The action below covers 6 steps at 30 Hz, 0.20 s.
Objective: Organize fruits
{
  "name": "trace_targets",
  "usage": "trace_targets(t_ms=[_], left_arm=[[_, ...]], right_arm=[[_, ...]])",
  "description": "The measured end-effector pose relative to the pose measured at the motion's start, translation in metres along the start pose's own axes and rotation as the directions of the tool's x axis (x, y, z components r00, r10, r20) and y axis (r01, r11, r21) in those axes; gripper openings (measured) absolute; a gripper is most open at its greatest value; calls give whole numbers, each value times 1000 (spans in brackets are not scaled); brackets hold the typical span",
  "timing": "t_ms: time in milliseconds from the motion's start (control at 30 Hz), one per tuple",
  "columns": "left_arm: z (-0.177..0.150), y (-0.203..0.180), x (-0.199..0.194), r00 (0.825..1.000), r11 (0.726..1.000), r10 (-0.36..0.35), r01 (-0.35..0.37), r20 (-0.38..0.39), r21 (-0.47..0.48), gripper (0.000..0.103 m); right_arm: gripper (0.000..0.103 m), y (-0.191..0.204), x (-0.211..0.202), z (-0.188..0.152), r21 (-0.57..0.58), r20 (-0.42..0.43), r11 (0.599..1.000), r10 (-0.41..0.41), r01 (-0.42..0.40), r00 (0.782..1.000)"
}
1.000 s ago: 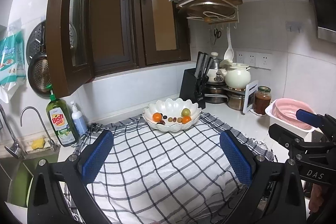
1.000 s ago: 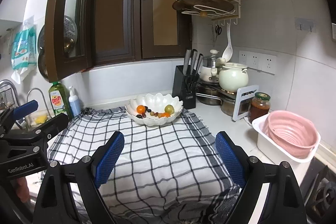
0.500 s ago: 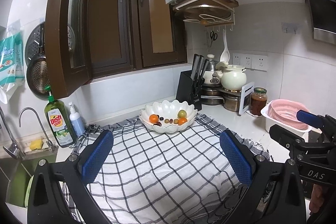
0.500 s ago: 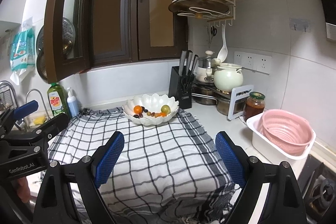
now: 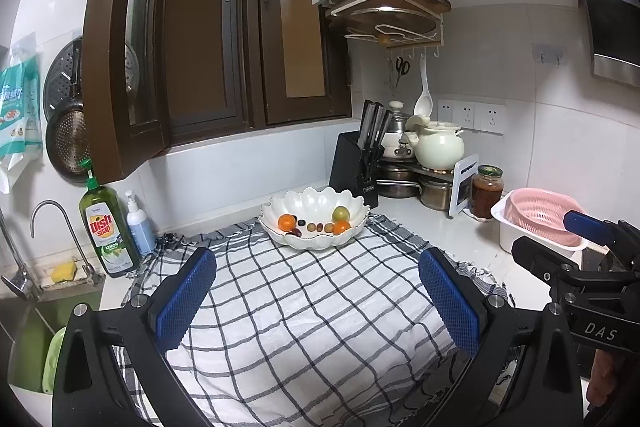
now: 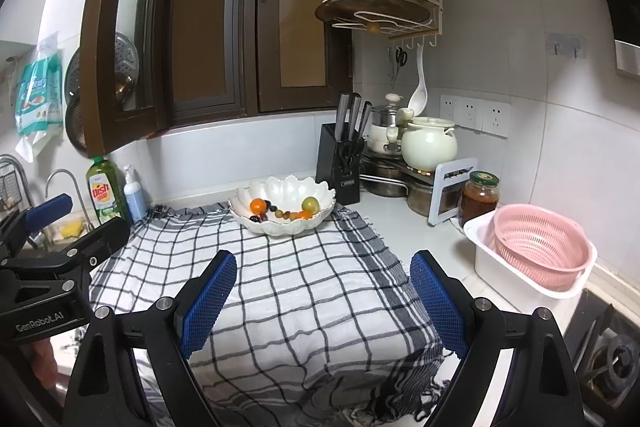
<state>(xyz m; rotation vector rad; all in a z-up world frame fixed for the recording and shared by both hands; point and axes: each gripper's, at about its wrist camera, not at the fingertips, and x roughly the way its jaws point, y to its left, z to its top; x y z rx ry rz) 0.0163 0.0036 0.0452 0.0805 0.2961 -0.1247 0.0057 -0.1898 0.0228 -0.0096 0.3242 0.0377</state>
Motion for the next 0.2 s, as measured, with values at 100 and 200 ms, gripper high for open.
trace_targets(t_ms=[100,200], left_arm=[[0,0,0,1000,1000,-3,3,-1,0,103],[0,-1,1,1000,1000,-5,5,-4,-1,103]], right_arm=[[90,-1,0,0,1,-1,1000,1,-1,1000],[90,-1,0,0,-1,-3,1000,2,-2,1000]])
